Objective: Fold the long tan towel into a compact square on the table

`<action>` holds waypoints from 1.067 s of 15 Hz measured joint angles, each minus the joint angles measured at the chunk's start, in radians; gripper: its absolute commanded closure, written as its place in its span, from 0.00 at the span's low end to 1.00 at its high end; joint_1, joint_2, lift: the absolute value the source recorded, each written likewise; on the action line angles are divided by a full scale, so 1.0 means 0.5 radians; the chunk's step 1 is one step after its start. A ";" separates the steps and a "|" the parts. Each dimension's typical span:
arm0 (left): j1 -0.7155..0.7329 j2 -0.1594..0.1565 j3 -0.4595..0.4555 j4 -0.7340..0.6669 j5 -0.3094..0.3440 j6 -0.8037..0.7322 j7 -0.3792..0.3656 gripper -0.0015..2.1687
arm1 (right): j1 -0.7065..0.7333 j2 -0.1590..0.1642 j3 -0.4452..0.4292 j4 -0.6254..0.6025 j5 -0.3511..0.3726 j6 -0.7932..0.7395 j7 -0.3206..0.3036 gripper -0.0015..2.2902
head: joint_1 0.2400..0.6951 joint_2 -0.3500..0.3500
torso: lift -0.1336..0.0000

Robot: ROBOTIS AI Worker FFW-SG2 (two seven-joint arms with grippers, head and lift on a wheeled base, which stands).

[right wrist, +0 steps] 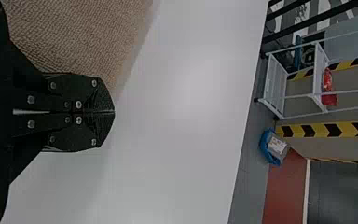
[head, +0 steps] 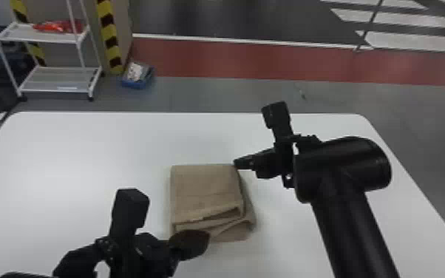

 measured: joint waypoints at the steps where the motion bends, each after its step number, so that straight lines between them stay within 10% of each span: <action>1: 0.000 0.000 -0.007 0.000 0.000 0.002 0.000 0.97 | 0.017 0.000 -0.023 -0.053 -0.003 -0.014 -0.007 0.82 | 1.00 0.31 | 0.07; 8: -0.002 0.000 -0.015 0.003 0.007 0.006 0.000 0.97 | 0.434 0.000 0.147 -0.662 -0.063 0.301 0.299 0.82 | 1.00 0.39 | 0.07; 16: -0.001 0.000 -0.006 0.001 0.019 0.006 0.018 0.95 | 0.740 0.000 0.235 -0.970 0.007 0.355 0.378 0.82 | 1.00 0.45 | 0.07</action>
